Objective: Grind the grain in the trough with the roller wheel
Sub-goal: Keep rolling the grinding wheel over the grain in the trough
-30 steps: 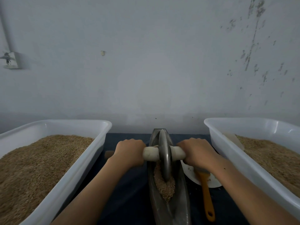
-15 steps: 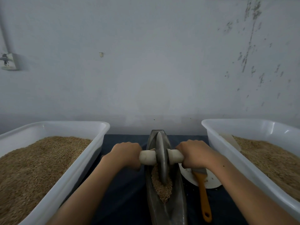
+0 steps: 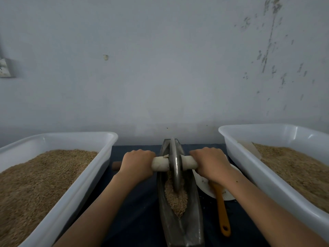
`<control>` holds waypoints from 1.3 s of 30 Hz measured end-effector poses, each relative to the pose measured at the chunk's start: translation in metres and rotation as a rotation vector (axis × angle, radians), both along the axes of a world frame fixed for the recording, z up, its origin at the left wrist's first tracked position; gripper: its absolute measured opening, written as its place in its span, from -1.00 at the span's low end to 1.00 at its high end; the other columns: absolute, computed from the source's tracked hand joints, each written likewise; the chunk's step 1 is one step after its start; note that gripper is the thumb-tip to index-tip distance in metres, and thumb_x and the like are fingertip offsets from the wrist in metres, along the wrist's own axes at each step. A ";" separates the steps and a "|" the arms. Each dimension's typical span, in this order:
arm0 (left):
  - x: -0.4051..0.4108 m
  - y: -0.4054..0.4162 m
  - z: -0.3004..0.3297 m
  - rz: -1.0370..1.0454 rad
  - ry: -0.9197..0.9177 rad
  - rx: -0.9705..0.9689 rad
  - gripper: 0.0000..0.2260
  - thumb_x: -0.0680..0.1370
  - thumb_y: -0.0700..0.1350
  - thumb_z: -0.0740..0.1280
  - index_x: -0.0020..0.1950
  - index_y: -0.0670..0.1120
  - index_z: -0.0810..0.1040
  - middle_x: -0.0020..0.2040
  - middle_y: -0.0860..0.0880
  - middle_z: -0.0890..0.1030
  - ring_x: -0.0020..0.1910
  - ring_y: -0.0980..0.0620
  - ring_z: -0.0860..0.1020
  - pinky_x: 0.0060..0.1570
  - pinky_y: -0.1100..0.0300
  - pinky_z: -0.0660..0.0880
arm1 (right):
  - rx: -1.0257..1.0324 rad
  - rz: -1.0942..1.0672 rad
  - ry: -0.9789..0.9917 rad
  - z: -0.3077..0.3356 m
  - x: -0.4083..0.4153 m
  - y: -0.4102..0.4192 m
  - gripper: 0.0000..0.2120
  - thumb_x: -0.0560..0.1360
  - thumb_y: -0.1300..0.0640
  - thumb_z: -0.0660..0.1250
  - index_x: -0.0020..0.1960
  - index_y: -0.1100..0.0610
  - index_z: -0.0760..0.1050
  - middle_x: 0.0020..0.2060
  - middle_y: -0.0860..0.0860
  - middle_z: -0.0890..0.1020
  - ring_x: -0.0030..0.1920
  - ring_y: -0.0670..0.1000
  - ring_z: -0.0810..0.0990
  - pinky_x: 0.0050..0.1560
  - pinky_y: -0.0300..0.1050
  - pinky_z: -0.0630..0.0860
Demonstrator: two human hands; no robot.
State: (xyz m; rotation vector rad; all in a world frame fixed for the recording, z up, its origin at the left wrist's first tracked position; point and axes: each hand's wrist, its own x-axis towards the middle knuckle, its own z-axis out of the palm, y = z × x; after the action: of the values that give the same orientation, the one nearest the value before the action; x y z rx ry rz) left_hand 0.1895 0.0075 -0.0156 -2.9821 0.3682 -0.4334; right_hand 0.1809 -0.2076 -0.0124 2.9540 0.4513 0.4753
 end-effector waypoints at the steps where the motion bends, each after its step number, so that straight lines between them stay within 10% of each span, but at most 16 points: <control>1: -0.001 0.000 0.002 0.001 0.048 0.014 -0.76 0.48 0.00 0.33 0.13 0.03 0.49 0.02 0.01 0.59 -0.02 0.00 0.55 -0.15 0.15 0.35 | -0.015 0.017 0.028 0.002 0.000 -0.001 -0.84 0.49 0.13 0.28 0.06 0.00 0.46 -0.03 0.01 0.60 -0.03 0.06 0.57 -0.17 -0.12 0.32; 7: -0.005 0.003 0.012 0.003 0.336 0.008 -0.64 0.40 -0.01 0.43 0.17 0.00 0.51 0.00 -0.01 0.59 -0.07 0.00 0.53 -0.14 0.14 0.40 | -0.080 0.052 0.261 0.013 0.000 -0.003 -0.82 0.42 0.09 0.37 0.01 -0.01 0.49 -0.20 -0.05 0.56 -0.22 -0.03 0.53 -0.37 -0.19 0.29; 19: -0.001 -0.001 -0.004 -0.016 -0.106 -0.050 -0.82 0.48 -0.02 0.30 0.07 0.05 0.45 -0.04 0.02 0.57 -0.07 -0.01 0.53 -0.21 0.15 0.30 | 0.063 0.041 -0.132 -0.010 0.005 -0.002 -0.86 0.52 0.08 0.25 -0.09 -0.08 0.27 -0.17 -0.07 0.58 -0.22 0.00 0.47 -0.24 -0.12 0.25; 29: -0.001 0.004 0.010 -0.029 0.327 -0.019 -0.64 0.40 -0.01 0.43 0.17 -0.02 0.50 -0.14 0.04 0.49 -0.15 0.04 0.47 -0.15 0.15 0.40 | -0.064 0.052 0.306 0.014 0.000 -0.003 -0.84 0.43 0.11 0.37 -0.06 -0.04 0.41 -0.23 -0.07 0.52 -0.20 -0.03 0.52 -0.38 -0.21 0.28; 39: 0.001 -0.001 -0.005 -0.001 -0.116 -0.031 -0.83 0.49 -0.01 0.30 0.07 0.04 0.46 -0.03 0.01 0.58 -0.06 -0.02 0.55 -0.20 0.15 0.30 | 0.065 0.012 -0.121 -0.010 0.007 0.001 -0.90 0.52 0.07 0.27 -0.01 -0.07 0.38 -0.12 -0.06 0.59 -0.18 0.00 0.48 -0.21 -0.12 0.28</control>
State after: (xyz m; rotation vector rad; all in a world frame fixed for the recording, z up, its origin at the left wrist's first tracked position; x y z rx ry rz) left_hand 0.1903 0.0067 -0.0206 -2.9692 0.3551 -0.6145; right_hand 0.1874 -0.2067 -0.0227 2.9640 0.4483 0.6785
